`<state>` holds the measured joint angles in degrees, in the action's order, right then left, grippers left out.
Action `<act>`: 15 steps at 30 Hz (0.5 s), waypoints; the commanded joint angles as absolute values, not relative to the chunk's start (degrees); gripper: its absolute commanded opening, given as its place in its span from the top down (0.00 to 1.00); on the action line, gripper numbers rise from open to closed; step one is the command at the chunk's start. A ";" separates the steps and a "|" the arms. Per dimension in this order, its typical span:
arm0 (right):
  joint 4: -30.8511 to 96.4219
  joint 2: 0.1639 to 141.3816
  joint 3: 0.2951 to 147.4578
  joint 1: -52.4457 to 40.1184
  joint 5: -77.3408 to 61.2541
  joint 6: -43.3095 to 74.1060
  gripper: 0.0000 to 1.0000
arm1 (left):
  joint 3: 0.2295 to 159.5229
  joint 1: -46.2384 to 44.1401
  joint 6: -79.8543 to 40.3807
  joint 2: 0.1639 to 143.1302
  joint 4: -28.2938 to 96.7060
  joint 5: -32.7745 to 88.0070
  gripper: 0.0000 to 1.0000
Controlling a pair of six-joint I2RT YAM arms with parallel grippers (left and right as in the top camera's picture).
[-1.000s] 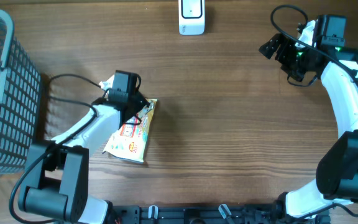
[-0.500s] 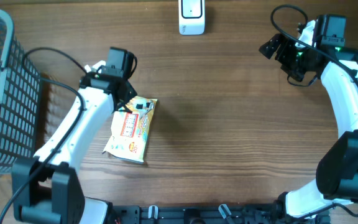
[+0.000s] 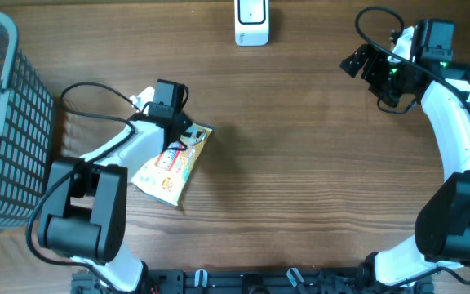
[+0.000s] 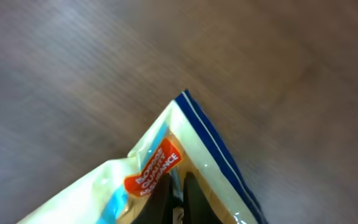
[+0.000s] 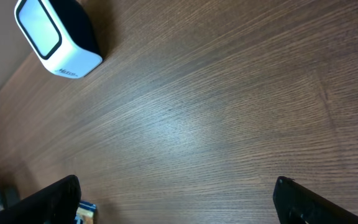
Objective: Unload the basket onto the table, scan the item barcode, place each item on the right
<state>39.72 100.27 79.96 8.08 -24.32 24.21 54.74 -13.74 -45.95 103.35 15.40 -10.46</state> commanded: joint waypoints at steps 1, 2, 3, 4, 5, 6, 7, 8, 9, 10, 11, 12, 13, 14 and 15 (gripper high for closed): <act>39.59 99.90 79.90 7.86 -23.94 24.40 0.00 | 55.13 -13.39 -41.85 104.27 10.48 -2.33 0.96; 39.59 99.90 79.90 7.86 -23.94 24.40 0.00 | 58.08 -13.39 -39.24 103.83 11.68 0.47 0.96; 39.59 99.90 79.90 7.86 -23.94 24.38 0.00 | 59.92 -13.39 -38.50 103.44 13.52 0.84 0.96; 39.59 99.90 79.90 7.86 -23.94 24.40 0.00 | 61.47 -13.39 -37.76 102.94 15.27 0.86 0.96; 39.62 99.90 79.90 7.86 -23.94 24.38 0.00 | 63.57 -13.39 -37.32 102.17 18.13 0.73 0.96; 39.59 99.90 79.90 7.86 -23.94 24.40 0.00 | 67.22 -13.37 -36.16 100.38 23.42 0.54 0.96; 39.59 99.90 79.90 7.86 -23.94 24.40 0.00 | 69.23 -13.37 -36.18 99.15 26.94 0.19 0.96; 39.62 99.90 79.90 7.86 -23.94 24.40 0.00 | 71.79 -13.37 -36.18 97.03 32.42 -0.32 0.96; 39.62 99.90 79.90 7.86 -23.94 24.38 0.00 | 73.12 -13.37 -36.18 95.20 36.99 -1.61 0.96; 39.62 99.90 79.90 7.86 -23.94 24.40 0.00 | 73.52 -13.37 -36.21 93.14 41.78 -4.64 0.96; 39.62 99.90 79.90 7.86 -23.94 24.40 0.00 | 73.52 -13.37 -36.36 91.74 45.58 -7.57 0.96; 39.62 99.90 79.90 7.86 -23.94 24.40 0.00 | 73.49 -13.37 -36.73 90.80 49.58 -10.35 0.96; 39.59 99.90 79.90 7.86 -23.94 24.40 0.00 | 73.43 -13.37 -38.72 90.41 54.46 -12.78 0.96; 39.59 99.90 79.90 7.86 -23.94 24.38 0.00 | 73.10 -13.37 -41.25 90.54 58.35 -13.98 0.96; 39.59 99.90 79.90 7.86 -23.94 24.40 0.00 | 72.53 -13.37 -42.33 90.94 59.90 -14.39 0.96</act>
<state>39.72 100.27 79.96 8.08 -24.32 24.21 73.52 -13.74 -38.26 90.48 54.17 -7.31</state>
